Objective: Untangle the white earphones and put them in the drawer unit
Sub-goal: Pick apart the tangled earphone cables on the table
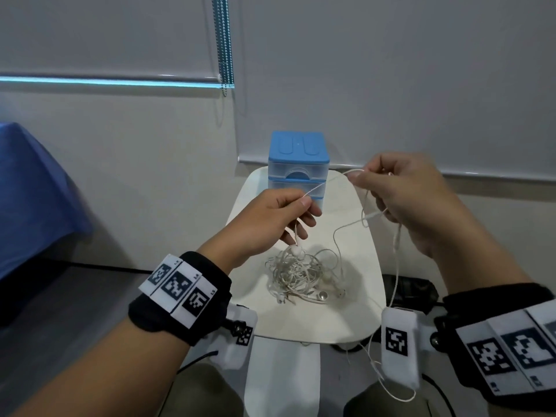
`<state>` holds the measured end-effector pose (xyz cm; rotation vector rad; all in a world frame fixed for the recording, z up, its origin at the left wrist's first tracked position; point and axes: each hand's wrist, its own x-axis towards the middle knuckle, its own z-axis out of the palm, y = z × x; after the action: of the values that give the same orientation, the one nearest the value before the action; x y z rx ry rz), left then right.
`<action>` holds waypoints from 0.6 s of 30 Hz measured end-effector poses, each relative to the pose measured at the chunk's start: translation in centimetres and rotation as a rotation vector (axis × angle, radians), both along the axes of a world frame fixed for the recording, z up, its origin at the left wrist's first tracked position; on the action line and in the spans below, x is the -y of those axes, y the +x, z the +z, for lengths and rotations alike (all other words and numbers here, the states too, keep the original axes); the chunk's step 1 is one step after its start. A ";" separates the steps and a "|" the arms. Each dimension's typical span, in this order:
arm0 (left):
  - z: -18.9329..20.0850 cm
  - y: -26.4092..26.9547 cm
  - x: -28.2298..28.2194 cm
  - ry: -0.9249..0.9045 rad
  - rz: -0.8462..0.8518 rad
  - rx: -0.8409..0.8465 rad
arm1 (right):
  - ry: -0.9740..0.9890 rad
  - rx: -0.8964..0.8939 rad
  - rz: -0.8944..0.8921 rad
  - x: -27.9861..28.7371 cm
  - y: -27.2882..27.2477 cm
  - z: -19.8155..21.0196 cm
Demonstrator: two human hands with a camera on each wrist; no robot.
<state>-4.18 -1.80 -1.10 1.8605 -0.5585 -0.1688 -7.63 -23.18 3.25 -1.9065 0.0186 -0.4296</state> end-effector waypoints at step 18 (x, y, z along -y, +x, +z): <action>-0.1 0.5 0.4 0.058 0.144 0.024 | -0.367 0.204 -0.084 -1.4 -1.3 2.5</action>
<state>-3.70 -2.18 -1.22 1.9537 -0.4380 -0.0678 -8.97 -21.80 5.78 -2.2169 -0.1229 -0.7233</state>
